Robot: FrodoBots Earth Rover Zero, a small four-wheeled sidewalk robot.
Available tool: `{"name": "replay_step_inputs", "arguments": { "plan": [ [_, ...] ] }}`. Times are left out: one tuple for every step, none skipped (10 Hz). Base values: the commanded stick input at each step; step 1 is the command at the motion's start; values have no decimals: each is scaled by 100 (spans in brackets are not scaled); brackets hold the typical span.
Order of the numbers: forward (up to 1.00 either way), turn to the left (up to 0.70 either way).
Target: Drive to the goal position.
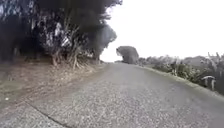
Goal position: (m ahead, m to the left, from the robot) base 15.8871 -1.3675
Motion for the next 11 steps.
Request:
{"name": "replay_step_inputs", "arguments": {
  "plan": [
    [70, -35],
    [70, -35],
    [70, -35],
    [70, -8],
    [70, 0],
    [70, 0],
    [70, 0],
    [70, 0],
    [70, 0],
    [70, 0],
    [70, 0]
  ]
}}
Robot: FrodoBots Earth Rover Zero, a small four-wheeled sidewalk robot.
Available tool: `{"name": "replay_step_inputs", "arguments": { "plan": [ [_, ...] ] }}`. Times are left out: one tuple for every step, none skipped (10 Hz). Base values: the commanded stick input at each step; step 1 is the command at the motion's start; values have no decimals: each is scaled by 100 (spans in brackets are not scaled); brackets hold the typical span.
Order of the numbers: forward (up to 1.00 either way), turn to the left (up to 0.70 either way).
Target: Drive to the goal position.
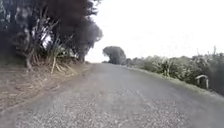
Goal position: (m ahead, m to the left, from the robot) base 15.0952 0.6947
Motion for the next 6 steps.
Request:
{"name": "replay_step_inputs", "arguments": {
  "plan": [
    [70, 0],
    [70, 0],
    [70, 0],
    [70, 0],
    [70, 0],
    [70, 0]
  ]
}}
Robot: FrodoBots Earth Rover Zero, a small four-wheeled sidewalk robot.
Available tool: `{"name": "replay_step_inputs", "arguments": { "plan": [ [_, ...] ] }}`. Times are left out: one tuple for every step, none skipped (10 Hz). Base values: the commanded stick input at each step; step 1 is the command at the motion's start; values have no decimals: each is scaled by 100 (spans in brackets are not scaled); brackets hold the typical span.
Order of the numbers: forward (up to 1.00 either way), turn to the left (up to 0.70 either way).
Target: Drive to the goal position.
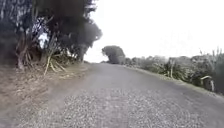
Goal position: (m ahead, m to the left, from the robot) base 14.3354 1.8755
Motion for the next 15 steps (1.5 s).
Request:
{"name": "replay_step_inputs", "arguments": {
  "plan": [
    [70, 0],
    [70, 0],
    [70, 0],
    [70, 0],
    [70, 0],
    [70, 0],
    [70, 0],
    [70, 0],
    [70, 0],
    [70, 0],
    [70, 0],
    [70, 0],
    [70, 0],
    [70, 0],
    [70, 0]
  ]
}}
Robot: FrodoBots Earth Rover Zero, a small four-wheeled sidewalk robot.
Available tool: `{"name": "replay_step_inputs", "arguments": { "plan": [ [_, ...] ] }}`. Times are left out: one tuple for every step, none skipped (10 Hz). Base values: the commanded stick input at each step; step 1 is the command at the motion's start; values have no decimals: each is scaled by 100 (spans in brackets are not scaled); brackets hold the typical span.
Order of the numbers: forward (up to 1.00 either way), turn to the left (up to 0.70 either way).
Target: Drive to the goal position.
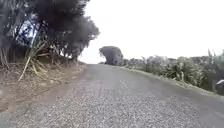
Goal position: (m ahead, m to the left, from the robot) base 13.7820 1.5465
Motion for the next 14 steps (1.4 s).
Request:
{"name": "replay_step_inputs", "arguments": {
  "plan": [
    [70, 0],
    [70, 0],
    [70, 0],
    [70, 0],
    [70, 0],
    [70, 0],
    [70, 1],
    [70, 4],
    [70, 26],
    [70, 35],
    [70, 2],
    [70, 2],
    [70, 1],
    [70, 0]
  ]
}}
